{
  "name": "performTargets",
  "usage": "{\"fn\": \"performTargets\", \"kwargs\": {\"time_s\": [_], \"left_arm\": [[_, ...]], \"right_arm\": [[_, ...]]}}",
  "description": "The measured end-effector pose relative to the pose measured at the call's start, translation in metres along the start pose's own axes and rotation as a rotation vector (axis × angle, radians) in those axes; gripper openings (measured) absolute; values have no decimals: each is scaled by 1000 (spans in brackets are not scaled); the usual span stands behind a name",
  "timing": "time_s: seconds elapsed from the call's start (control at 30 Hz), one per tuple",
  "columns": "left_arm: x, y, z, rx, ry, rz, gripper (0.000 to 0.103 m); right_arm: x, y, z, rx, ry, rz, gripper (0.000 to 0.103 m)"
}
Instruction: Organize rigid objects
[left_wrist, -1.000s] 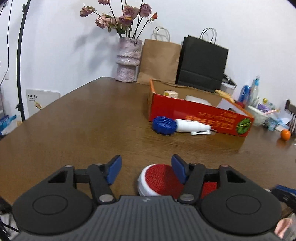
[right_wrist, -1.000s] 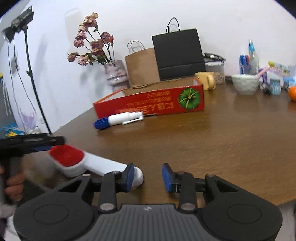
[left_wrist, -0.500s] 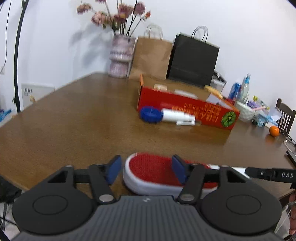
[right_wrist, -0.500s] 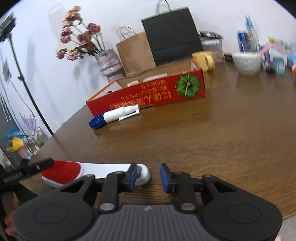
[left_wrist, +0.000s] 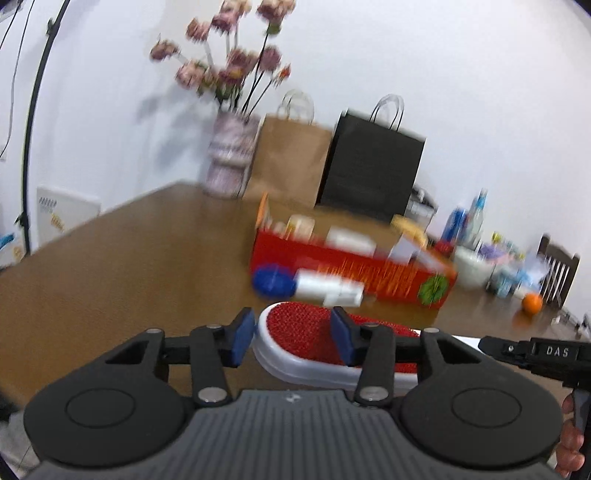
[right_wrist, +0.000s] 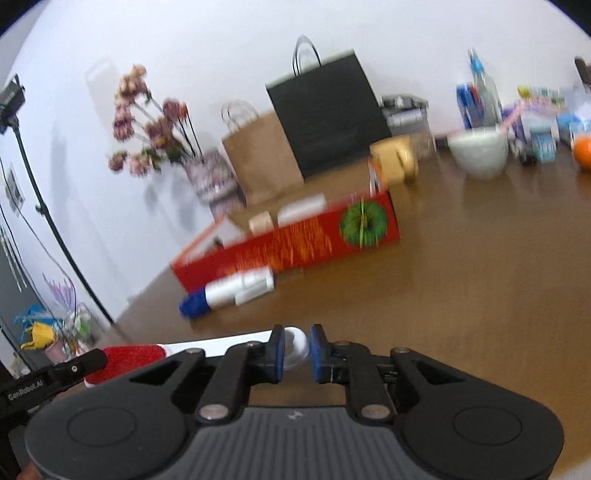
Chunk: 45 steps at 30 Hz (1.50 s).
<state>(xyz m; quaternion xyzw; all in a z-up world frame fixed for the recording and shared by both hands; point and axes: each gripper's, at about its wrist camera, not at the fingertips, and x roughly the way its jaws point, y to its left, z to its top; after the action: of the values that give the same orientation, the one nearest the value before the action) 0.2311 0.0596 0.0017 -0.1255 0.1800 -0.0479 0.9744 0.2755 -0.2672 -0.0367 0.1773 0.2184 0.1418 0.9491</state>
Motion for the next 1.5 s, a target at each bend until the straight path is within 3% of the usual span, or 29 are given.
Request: {"fn": "performTargets", "kwargs": {"time_s": [0.27, 0.37, 0.5, 0.77, 1.03, 1.27, 1.5], "left_arm": [[44, -51, 91, 37, -232, -57, 43], [73, -61, 120, 15, -244, -75, 43], [117, -63, 136, -8, -217, -62, 43], [196, -37, 108, -74, -21, -21, 43], [230, -21, 82, -93, 130, 41, 43], [227, -31, 72, 26, 169, 25, 48], [187, -28, 89, 41, 108, 61, 53]], "right_arm": [[10, 6, 117, -95, -205, 9, 15], [30, 4, 158, -122, -227, 14, 15], [79, -8, 192, -114, -168, 27, 15], [199, -52, 189, -50, 31, 4, 15], [272, -50, 170, -187, 207, -61, 16], [274, -41, 158, -267, 223, -56, 21], [228, -26, 171, -264, 165, -38, 29]]}}
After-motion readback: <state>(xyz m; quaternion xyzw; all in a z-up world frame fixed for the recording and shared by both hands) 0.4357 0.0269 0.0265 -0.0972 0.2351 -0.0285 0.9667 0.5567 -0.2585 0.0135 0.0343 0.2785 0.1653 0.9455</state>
